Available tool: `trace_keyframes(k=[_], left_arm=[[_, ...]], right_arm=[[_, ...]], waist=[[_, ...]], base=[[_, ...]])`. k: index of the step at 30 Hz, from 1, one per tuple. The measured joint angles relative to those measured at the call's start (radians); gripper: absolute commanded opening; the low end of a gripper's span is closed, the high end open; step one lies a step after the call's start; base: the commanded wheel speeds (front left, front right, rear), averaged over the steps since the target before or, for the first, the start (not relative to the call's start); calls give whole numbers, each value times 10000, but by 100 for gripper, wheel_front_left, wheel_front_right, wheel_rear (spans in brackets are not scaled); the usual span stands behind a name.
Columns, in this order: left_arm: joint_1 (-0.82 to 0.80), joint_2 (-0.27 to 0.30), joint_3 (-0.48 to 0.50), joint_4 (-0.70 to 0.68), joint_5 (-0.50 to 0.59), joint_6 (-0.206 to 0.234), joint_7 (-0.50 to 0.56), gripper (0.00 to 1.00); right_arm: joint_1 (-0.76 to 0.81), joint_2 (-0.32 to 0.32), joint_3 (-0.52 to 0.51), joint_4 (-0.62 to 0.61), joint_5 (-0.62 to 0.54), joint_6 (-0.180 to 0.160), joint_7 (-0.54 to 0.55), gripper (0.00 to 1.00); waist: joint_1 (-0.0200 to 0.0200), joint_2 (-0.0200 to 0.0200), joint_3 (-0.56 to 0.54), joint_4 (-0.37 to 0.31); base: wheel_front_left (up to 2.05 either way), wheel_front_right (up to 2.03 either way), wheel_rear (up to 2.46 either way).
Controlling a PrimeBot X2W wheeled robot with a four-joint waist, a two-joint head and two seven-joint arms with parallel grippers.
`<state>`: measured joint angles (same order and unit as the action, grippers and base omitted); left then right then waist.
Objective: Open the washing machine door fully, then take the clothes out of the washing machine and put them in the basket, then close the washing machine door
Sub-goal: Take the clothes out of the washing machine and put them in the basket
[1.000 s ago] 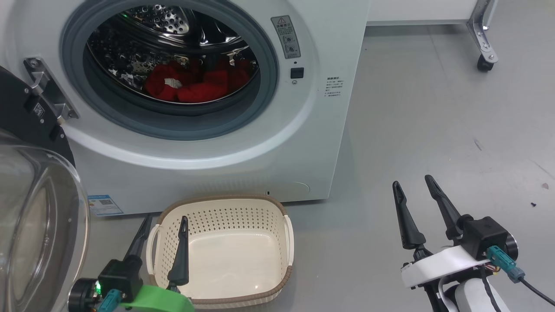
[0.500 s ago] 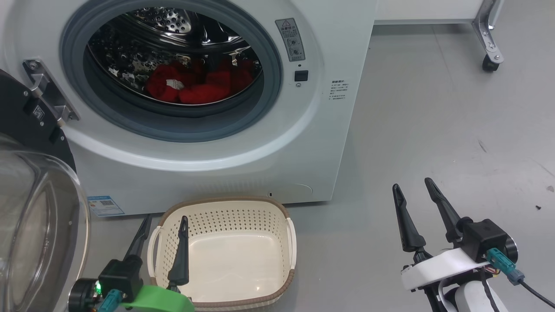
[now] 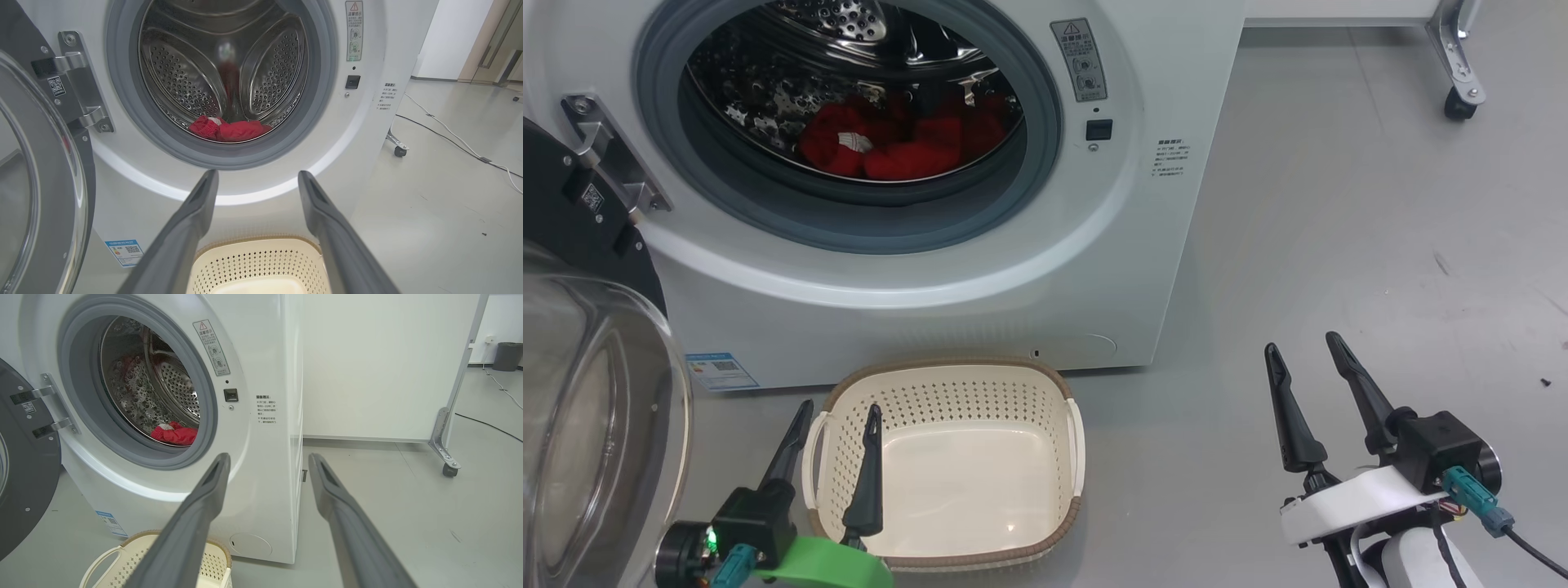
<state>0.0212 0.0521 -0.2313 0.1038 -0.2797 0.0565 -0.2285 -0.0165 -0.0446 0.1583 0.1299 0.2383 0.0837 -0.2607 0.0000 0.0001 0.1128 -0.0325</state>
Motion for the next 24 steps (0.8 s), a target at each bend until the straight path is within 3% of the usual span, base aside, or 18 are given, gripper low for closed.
trace_keyframes(k=[9,24], left_arm=[[-182,-4,-213,127,21,-17,167,100],[-2706,-38,-416,1317,-740,-698,1319,100]], right_arm=[[-37,0,-21,-259,-123,12,0,100],[-883,-4,100,-1093,-389,77,0,100]], waist=[[0,0,463,56],[0,0,2288,-98]], base=[[0,0,0],[0,0,0]])
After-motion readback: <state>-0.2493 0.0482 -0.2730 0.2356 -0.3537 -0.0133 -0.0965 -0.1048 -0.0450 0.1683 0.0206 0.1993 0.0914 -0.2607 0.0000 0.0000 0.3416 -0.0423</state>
